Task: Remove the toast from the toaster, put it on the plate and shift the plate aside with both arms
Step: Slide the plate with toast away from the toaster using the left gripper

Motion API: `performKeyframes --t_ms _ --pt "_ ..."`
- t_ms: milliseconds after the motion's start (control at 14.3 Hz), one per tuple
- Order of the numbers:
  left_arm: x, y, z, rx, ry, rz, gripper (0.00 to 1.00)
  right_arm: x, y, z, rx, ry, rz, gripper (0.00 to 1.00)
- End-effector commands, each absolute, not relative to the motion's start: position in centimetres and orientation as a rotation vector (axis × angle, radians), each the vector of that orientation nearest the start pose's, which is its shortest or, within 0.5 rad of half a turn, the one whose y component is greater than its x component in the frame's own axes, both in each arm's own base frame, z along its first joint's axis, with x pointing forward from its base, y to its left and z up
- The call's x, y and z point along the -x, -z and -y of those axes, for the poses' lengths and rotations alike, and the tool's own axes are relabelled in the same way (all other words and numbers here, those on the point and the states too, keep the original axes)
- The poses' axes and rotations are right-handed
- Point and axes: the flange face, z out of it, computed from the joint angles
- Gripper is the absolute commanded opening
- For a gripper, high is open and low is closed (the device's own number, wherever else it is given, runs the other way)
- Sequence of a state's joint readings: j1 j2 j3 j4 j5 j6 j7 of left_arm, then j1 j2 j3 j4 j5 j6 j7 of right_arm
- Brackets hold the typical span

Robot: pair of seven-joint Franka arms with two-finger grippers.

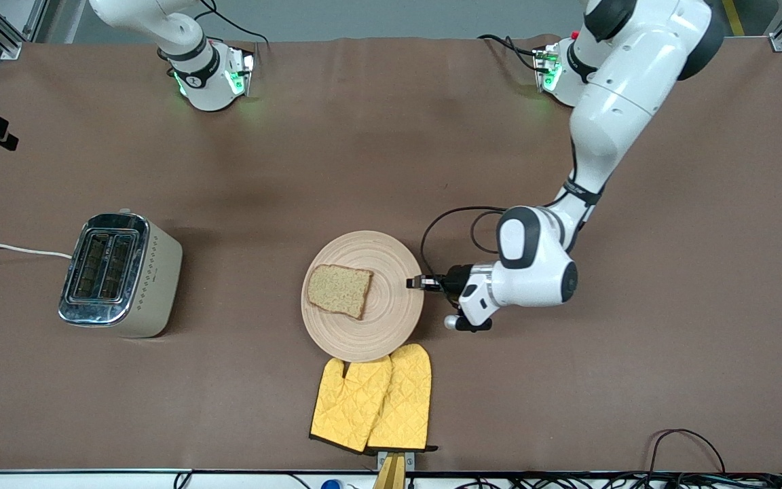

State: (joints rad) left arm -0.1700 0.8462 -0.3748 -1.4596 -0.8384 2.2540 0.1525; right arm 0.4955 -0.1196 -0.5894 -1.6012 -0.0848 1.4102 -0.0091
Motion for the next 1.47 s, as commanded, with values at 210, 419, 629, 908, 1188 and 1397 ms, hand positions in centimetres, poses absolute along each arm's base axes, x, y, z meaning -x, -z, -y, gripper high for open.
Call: performKeyframes --t_ms 210,419,629,908,1188,1397 --pt "-62.5 -23.8 24.3 -2.05 0.223 0.163 0.0 -49.6 -64.8 5.9 3.151 -0.182 -0.097 1.0" --pt "-62.7 -24.1 15.2 -2.026 0.266 0.226 0.0 -49.3 -64.7 6.1 3.148 -0.214 -0.102 1.0" --pt "-62.7 -22.7 4.1 -2.067 0.278 0.26 0.0 -49.2 -64.9 5.3 3.153 -0.216 -0.089 1.0" --pt "-62.1 -20.4 -7.1 -2.163 0.244 0.215 0.0 -49.1 -66.0 4.3 3.189 -0.167 -0.115 1.0" --pt "-61.3 -17.8 -12.6 -2.194 0.223 0.17 0.0 -50.1 -66.3 4.2 3.167 -0.123 -0.13 1.0" --pt "-60.2 -15.6 -15.0 -2.191 0.214 0.158 0.01 -51.7 -66.6 4.6 3.176 -0.111 -0.143 1.0"
